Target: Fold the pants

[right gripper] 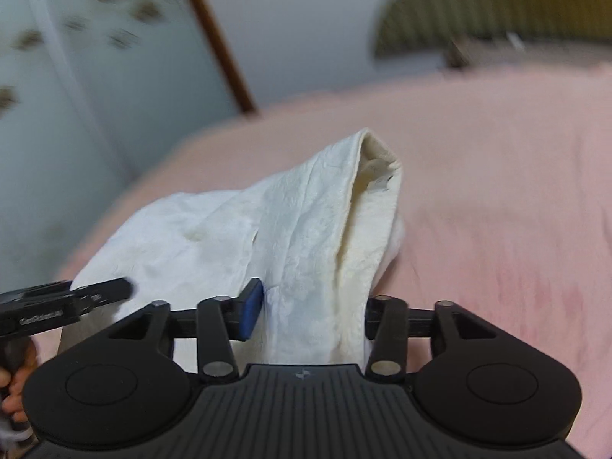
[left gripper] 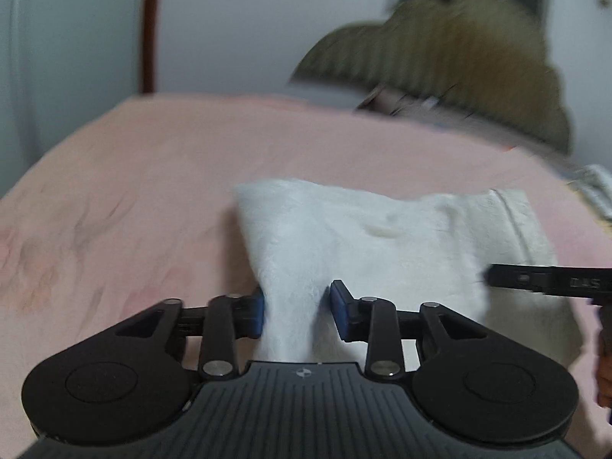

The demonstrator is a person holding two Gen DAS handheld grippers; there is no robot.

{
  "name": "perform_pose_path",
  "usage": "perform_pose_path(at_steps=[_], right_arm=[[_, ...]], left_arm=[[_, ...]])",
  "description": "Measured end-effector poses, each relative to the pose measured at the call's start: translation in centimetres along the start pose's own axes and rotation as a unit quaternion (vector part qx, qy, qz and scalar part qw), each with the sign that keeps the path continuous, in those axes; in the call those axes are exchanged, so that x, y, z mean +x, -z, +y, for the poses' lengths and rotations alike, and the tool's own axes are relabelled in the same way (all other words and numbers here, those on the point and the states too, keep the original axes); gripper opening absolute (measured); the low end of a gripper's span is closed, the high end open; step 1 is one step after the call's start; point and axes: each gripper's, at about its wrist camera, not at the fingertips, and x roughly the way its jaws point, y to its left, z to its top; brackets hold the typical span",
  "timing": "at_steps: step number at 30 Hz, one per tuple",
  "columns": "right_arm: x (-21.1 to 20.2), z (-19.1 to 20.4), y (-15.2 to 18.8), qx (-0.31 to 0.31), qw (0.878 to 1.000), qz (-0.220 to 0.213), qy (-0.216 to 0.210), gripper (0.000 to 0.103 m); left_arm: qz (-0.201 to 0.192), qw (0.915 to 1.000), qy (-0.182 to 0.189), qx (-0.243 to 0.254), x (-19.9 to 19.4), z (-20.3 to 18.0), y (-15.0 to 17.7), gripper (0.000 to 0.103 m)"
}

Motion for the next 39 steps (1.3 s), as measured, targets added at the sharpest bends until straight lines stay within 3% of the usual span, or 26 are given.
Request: perform_pose_path(at_steps=[1,3,5,7,8,10,12,14,16,18,22,25,27,30,31,32,35,36,39], right_arm=[[0.0,-0.2,0.7,-0.002,1.0,0.001,0.02,0.058],[-1.6,0.1,1.9,-0.021,0.998,-0.028,0.048,0.064],[-3.9,1.3,3.2,-0.054,0.993,-0.058,0.084,0.068],[-5.8,2.8,4.6,-0.108,0.989,-0.077,0.071,0.091],[-6.1,3.4,5.4,-0.144,0.984,-0.079,0.071,0.095],[-4.7,3.6,6.3,-0.188,0.971,-0.044,0.141,0.103],[-4.8,2.1,6.6,-0.157,0.977,-0.039,0.139,0.103],[-6.6,2.1,6.7,-0.102,0.981,-0.066,0.15,0.103],[-8.6,3.8,7.6,-0.092,0.973,-0.094,0.188,0.103],[-10.0,5.7,8.9,-0.109,0.97,-0.104,0.19,0.103],[-10.6,8.7,10.8,-0.134,0.977,-0.056,0.153,0.103],[-11.6,10.5,11.5,-0.149,0.981,-0.012,0.126,0.103],[-13.4,11.4,11.5,-0.15,0.985,-0.004,0.091,0.103],[-15.9,10.0,10.6,-0.058,0.997,-0.03,-0.048,0.103],[-15.7,9.2,10.4,-0.026,0.996,-0.035,-0.072,0.103],[-15.0,8.7,10.3,-0.01,0.997,-0.037,-0.062,0.103],[-11.5,8.8,11.0,-0.027,0.997,-0.021,0.075,0.103],[-10.4,8.9,11.5,-0.036,0.994,-0.013,0.103,0.103],[-8.4,7.8,13.0,-0.03,0.993,-0.008,0.112,0.103]], left_arm=[[-0.004,0.9999,-0.016,-0.004,-0.1,0.5,0.5,0.042],[-0.033,0.9993,-0.019,-0.006,-1.8,1.2,1.5,0.046],[-0.043,0.9985,-0.034,-0.007,-3.4,1.1,1.9,0.063],[-0.054,0.9975,-0.046,0.005,-4.7,0.4,2.4,0.077],[-0.053,0.9966,-0.058,0.024,-4.8,0.0,2.7,0.079],[-0.041,0.9921,-0.094,0.071,-4.0,-0.9,3.6,0.082],[-0.05,0.9903,-0.107,0.073,-4.6,-1.0,3.9,0.079],[-0.066,0.9909,-0.101,0.061,-6.5,-1.1,4.1,0.08],[-0.072,0.9918,-0.09,0.056,-8.2,-1.5,4.5,0.082],[-0.072,0.9927,-0.079,0.056,-9.6,-2.2,5.2,0.09],[-0.065,0.9931,-0.081,0.054,-11.6,-3.2,6.5,0.095],[-0.038,0.9961,-0.07,0.038,-12.7,-2.7,6.9,0.096],[-0.016,0.9974,-0.066,0.025,-13.0,-1.8,6.9,0.099],[0.002,0.9974,-0.072,-0.002,-12.5,-0.5,7.3,0.099],[0.008,0.9972,-0.075,-0.008,-12.1,-0.4,7.6,0.099],[0.015,0.9971,-0.074,-0.011,-11.6,-0.5,8.1,0.099],[0.011,0.9979,-0.064,-0.002,-10.4,-1.5,9.5,0.099],[0.014,0.9974,-0.071,0.004,-10.0,-2.1,9.9,0.099],[0.011,0.9974,-0.07,0.017,-9.5,-3.0,10.4,0.099]])
